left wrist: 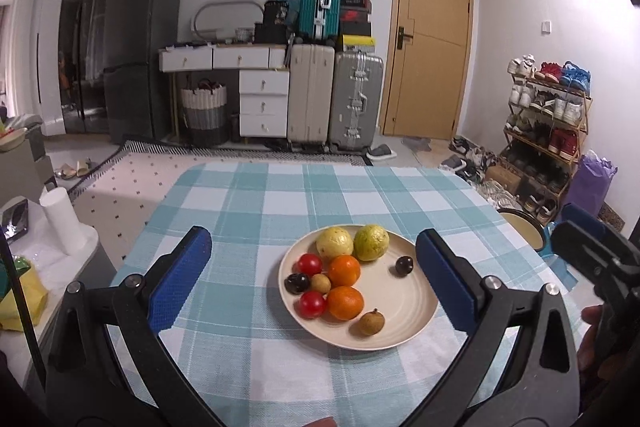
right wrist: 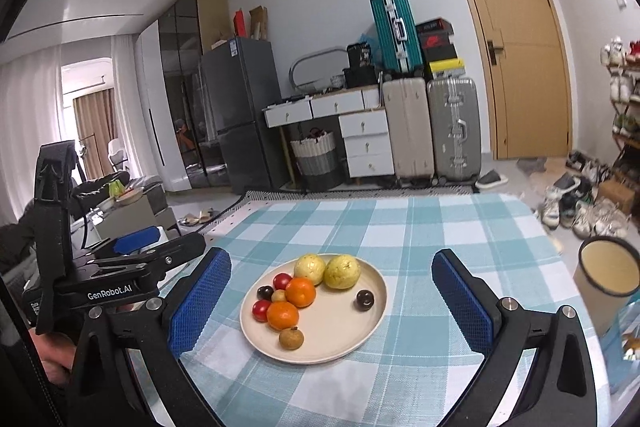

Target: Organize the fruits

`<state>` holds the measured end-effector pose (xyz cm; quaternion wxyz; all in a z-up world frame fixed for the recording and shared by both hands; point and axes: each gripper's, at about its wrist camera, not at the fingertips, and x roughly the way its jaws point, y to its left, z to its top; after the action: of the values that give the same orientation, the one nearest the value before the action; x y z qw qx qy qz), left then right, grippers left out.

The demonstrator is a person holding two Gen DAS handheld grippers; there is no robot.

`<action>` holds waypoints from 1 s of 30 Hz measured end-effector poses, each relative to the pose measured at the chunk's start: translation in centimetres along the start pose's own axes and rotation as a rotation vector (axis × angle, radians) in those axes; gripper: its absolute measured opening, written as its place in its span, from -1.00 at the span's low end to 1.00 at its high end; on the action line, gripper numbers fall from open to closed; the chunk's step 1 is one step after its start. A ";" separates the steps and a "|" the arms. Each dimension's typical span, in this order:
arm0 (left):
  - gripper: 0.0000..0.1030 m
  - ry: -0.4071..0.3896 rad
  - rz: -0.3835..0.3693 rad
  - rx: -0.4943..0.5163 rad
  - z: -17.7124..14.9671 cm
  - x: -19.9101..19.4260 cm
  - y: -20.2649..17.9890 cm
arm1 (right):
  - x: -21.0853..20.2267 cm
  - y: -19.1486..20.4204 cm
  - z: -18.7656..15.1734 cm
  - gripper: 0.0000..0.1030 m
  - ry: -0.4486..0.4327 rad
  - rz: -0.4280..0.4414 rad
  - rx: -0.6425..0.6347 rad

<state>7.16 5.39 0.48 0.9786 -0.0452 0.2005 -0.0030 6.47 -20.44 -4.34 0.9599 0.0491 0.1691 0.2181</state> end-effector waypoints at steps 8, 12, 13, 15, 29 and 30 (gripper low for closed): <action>0.98 -0.011 0.048 -0.016 -3.1 0.7 1.9 | -1.8 0.7 -1.5 0.99 -0.087 -0.047 -0.048; 0.97 -0.029 0.061 -0.020 -4.1 0.8 2.5 | -2.2 0.9 -2.5 1.00 -0.099 -0.082 -0.095; 0.98 -0.038 0.059 -0.023 -4.4 0.8 2.6 | -2.2 0.9 -2.7 0.99 -0.098 -0.087 -0.104; 0.98 -0.052 0.063 -0.022 -5.0 0.8 2.8 | -2.1 0.8 -3.1 0.99 -0.094 -0.096 -0.108; 0.98 -0.073 0.079 0.030 -7.7 1.3 2.7 | -1.6 -0.3 -5.8 0.99 -0.053 -0.128 -0.125; 0.98 -0.071 0.080 0.030 -7.6 1.2 2.7 | -1.5 -0.4 -5.9 0.99 -0.051 -0.124 -0.125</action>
<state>5.26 7.39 -7.21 0.9851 -0.0225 0.1671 0.0346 3.29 -21.34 -9.50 0.9768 -0.0159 0.1334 0.1670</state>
